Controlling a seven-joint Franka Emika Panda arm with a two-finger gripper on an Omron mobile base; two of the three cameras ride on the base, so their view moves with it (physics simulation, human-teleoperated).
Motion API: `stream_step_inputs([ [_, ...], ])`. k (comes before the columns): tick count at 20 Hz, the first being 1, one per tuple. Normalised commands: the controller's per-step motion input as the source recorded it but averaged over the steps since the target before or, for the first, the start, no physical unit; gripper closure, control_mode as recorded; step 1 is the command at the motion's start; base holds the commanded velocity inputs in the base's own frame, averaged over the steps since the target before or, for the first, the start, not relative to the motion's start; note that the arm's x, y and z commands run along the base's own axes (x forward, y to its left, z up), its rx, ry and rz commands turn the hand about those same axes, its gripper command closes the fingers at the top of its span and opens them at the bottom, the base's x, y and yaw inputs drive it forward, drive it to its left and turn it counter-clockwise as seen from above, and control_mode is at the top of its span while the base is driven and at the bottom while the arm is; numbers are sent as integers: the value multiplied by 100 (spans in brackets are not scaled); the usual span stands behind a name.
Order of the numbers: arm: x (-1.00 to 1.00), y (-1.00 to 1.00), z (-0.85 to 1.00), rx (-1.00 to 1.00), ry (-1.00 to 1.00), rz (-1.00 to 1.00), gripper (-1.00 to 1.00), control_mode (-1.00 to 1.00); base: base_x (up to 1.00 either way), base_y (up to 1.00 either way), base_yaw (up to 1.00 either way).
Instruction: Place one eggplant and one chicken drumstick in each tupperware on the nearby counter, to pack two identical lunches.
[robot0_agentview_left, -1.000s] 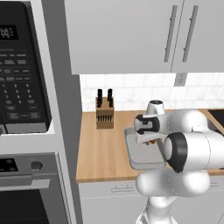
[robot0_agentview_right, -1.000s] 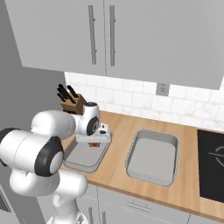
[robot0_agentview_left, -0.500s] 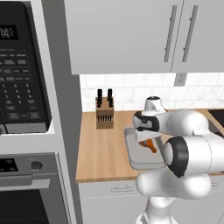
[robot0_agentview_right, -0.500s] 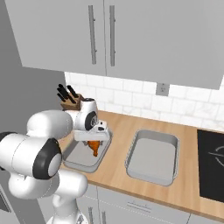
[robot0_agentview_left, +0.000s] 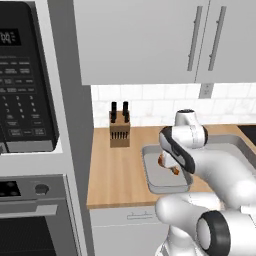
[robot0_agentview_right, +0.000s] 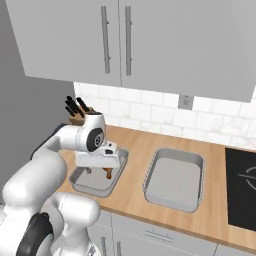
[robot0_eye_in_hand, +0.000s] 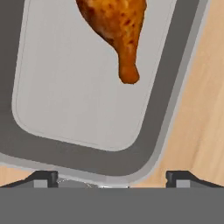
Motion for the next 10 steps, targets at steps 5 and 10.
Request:
stream_step_inputs([
  [5,-96,0,43,0,-5,-12,-100,-100,0,0,0],
  [10,-38,8,100,0,-14,-8,-100,-100,0,0,0],
])
